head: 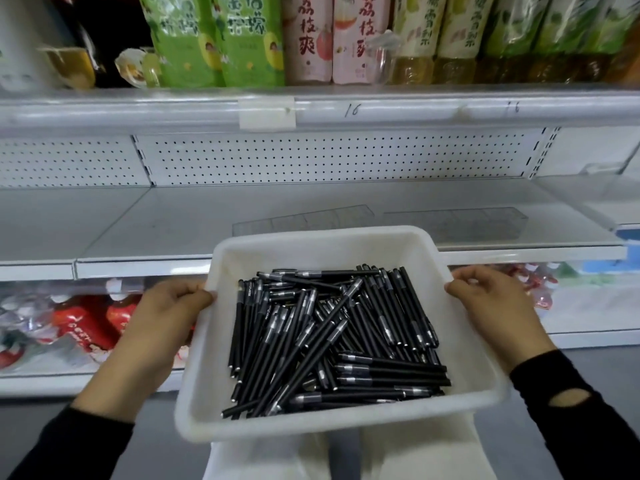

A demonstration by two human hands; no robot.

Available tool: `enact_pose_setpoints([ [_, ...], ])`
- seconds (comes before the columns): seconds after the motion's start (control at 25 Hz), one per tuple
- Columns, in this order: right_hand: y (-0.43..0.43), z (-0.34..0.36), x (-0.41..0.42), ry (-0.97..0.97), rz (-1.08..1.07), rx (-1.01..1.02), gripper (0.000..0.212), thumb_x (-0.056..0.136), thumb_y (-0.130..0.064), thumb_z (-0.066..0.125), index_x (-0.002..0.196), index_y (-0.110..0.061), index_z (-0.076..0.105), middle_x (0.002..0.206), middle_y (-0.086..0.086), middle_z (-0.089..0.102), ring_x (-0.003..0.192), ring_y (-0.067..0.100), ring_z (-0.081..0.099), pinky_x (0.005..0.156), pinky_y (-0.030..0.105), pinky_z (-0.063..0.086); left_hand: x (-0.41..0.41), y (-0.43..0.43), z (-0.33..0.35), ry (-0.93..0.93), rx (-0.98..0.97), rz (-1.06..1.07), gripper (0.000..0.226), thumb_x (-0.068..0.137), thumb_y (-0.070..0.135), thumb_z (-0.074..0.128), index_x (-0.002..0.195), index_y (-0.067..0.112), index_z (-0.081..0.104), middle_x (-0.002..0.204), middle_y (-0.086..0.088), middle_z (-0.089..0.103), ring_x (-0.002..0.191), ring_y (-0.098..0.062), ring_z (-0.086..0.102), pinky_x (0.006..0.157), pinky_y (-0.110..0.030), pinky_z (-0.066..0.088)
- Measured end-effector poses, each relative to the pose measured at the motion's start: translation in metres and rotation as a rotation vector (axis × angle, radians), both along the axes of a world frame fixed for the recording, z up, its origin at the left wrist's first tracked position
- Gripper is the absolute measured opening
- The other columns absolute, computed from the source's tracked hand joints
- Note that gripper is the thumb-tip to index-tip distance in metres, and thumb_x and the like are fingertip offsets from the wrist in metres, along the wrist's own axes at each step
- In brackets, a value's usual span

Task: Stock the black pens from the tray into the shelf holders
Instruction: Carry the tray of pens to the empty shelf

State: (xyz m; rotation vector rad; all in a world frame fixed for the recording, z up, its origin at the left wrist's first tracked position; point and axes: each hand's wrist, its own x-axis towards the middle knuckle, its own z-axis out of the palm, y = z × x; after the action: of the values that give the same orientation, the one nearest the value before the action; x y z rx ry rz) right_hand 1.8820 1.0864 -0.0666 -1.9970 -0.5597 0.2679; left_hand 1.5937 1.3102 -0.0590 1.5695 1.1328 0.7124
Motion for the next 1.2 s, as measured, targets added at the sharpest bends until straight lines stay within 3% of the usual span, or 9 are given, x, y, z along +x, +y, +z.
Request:
enact_pose_setpoints([
  [0.2,-0.005,-0.005,-0.002,-0.016,0.019,-0.06,0.01,0.088,-0.015,0.066,0.079,-0.017,0.069,0.079,-0.002,0.07,0.076,0.018,0.064,0.061,0.03,0.044,-0.003,0.0,-0.007,0.03,0.028,-0.02,0.019,0.09,0.016,0.065,0.071,0.01,0.068,0.06,0.002,0.065,0.059,-0.02,0.058,0.058,-0.031,0.043],
  [0.36,-0.011,-0.006,-0.004,-0.09,0.041,-0.151,0.008,0.088,-0.018,0.067,0.08,-0.02,0.067,0.077,-0.002,0.07,0.074,0.016,0.064,0.06,0.03,0.042,-0.004,-0.013,-0.017,0.047,0.041,0.034,0.015,0.096,0.012,0.059,0.086,0.007,0.068,0.069,-0.006,0.071,0.065,-0.023,0.064,0.062,-0.032,0.046],
  [0.52,-0.012,-0.004,-0.007,-0.151,0.035,-0.207,0.006,0.087,-0.022,0.066,0.081,-0.022,0.064,0.076,-0.003,0.069,0.073,0.013,0.062,0.059,0.029,0.039,-0.005,-0.019,-0.022,0.071,0.1,0.042,0.009,0.095,0.016,0.061,0.092,0.014,0.068,0.078,-0.007,0.075,0.073,-0.027,0.072,0.063,-0.034,0.051],
  [0.72,-0.004,0.011,-0.001,-0.359,0.066,-0.469,0.014,0.088,-0.04,0.062,0.092,-0.027,0.063,0.085,-0.011,0.064,0.082,0.016,0.06,0.068,0.031,0.042,-0.008,-0.018,-0.021,0.092,0.113,0.035,0.008,0.095,0.016,0.061,0.091,0.015,0.068,0.077,-0.006,0.075,0.073,-0.026,0.071,0.061,-0.033,0.049],
  [0.88,0.022,0.021,-0.01,-0.639,0.082,-0.636,0.034,0.091,-0.051,0.056,0.114,-0.026,0.06,0.105,-0.004,0.068,0.099,0.022,0.062,0.075,0.032,0.048,-0.01,-0.016,-0.023,0.112,0.128,0.029,0.007,0.095,0.019,0.062,0.091,0.017,0.067,0.077,-0.003,0.074,0.071,-0.022,0.071,0.062,-0.033,0.049],
  [1.0,0.041,0.025,-0.022,-0.721,0.124,-0.654,0.038,0.091,-0.051,0.058,0.119,-0.025,0.06,0.118,0.001,0.062,0.109,0.025,0.057,0.082,0.035,0.049,-0.009,-0.016,-0.024,0.121,0.141,0.031,0.007,0.095,0.02,0.062,0.092,0.018,0.067,0.076,-0.001,0.074,0.068,-0.016,0.069,0.06,-0.031,0.049],
  [1.08,0.057,0.026,-0.031,-0.761,0.236,-0.613,0.035,0.091,-0.048,0.061,0.119,-0.027,0.06,0.118,-0.001,0.062,0.112,0.023,0.056,0.088,0.035,0.048,-0.01,-0.016,-0.024,0.139,0.159,0.036,0.006,0.095,0.021,0.062,0.092,0.019,0.067,0.076,0.0,0.073,0.068,-0.015,0.069,0.061,-0.032,0.05],
  [1.2,0.092,0.02,-0.055,-0.769,0.601,-0.562,0.027,0.092,-0.041,0.063,0.117,-0.03,0.061,0.112,-0.005,0.064,0.105,0.018,0.059,0.085,0.031,0.046,-0.011,-0.016,-0.024,0.15,0.156,0.024,0.007,0.096,0.024,0.06,0.094,0.02,0.066,0.077,0.0,0.074,0.069,-0.016,0.071,0.065,-0.04,0.056],
])
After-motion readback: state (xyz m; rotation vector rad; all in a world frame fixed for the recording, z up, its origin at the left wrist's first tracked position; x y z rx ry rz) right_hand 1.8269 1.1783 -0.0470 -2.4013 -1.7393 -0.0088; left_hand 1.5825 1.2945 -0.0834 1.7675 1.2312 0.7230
